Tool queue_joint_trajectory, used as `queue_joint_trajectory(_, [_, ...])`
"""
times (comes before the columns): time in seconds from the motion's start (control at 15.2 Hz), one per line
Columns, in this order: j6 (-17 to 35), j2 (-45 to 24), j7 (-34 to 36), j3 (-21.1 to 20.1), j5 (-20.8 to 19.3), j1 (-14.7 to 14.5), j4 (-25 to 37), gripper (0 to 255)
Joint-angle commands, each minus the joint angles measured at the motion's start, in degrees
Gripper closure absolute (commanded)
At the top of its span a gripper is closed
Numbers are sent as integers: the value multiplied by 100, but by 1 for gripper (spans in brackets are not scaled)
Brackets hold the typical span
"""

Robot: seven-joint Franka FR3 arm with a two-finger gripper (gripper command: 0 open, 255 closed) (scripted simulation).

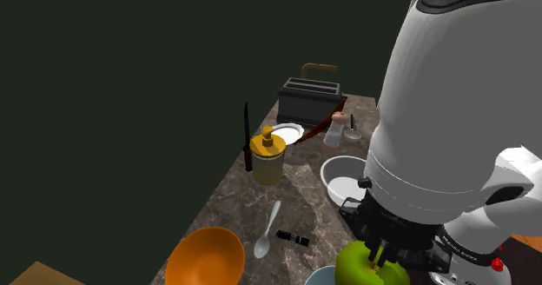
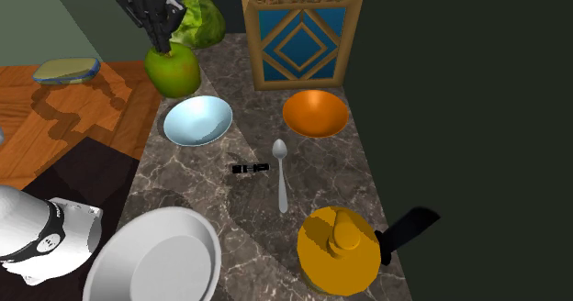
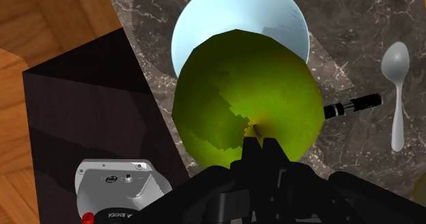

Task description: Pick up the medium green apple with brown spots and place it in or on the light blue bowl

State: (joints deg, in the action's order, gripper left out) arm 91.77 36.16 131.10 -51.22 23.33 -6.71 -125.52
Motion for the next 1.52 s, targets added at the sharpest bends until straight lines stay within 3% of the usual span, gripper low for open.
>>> queue_joint_trajectory(0.0, [155,7,-12,-55,40,-9,-153,255])
queue_joint_trajectory(1.19, [1562,-282,11,-829,338,130,-1190,255])
queue_joint_trajectory(1.45, [1618,-303,15,-867,346,144,-1221,255])
